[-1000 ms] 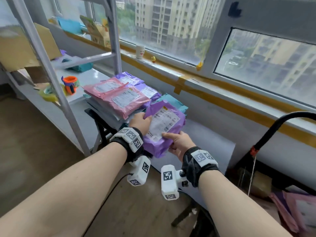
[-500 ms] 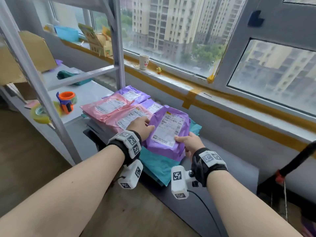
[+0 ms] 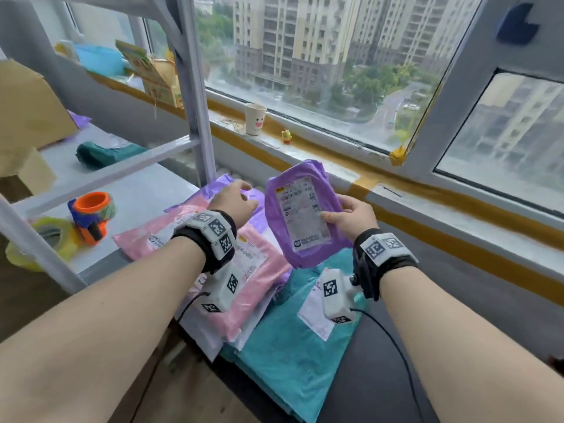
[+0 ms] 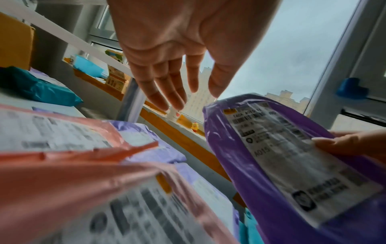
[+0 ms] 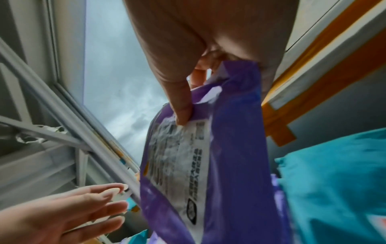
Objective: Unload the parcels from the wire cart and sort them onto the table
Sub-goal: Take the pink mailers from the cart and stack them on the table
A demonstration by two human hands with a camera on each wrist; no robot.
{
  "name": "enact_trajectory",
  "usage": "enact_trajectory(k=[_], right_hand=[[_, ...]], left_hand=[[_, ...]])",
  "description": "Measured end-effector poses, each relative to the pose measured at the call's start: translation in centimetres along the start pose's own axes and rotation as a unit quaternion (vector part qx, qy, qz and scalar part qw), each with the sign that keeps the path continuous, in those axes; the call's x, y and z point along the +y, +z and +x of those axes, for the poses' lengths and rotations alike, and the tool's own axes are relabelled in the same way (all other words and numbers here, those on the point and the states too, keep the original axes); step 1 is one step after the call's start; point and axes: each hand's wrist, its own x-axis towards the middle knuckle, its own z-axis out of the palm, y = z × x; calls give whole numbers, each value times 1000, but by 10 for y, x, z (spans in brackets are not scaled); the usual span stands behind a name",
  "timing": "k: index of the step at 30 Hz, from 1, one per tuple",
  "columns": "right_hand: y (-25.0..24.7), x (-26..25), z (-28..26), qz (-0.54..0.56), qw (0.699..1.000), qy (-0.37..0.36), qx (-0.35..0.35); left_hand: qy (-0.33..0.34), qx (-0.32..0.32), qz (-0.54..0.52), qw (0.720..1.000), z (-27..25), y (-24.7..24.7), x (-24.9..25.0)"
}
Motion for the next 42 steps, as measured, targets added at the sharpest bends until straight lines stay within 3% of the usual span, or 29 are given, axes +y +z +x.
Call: enact_trajectory(k=[4, 11, 14, 17, 20, 23, 28, 33, 42], right_hand=[[38, -32, 27, -31, 999, -17, -14], [101, -80, 74, -81, 992, -49, -87], [117, -81, 97, -80, 996, -35, -31], [128, -69, 107, -73, 996, 56, 12], [138, -48, 107, -63, 975, 207, -45], [147, -36, 108, -78, 963, 249, -72], [167, -31, 111, -161, 960, 222, -64], [177, -28, 111, -352, 920, 149, -86], [170, -38, 105, -346, 930, 106, -65]], left_hand=[[8, 28, -2, 1000, 42, -28, -11], [33, -50, -45, 997, 110, -62, -39], [30, -50, 15, 998, 141, -68, -49], [-9, -64, 63, 996, 166, -64, -61], [-46, -117, 83, 989, 184, -52, -77], [-86, -133, 82, 984, 192, -45, -90], [-83, -121, 151, 978, 199, -43, -101], [-76, -142, 231, 960, 194, -41, -109], [-54, -138, 243, 959, 188, -45, -94]])
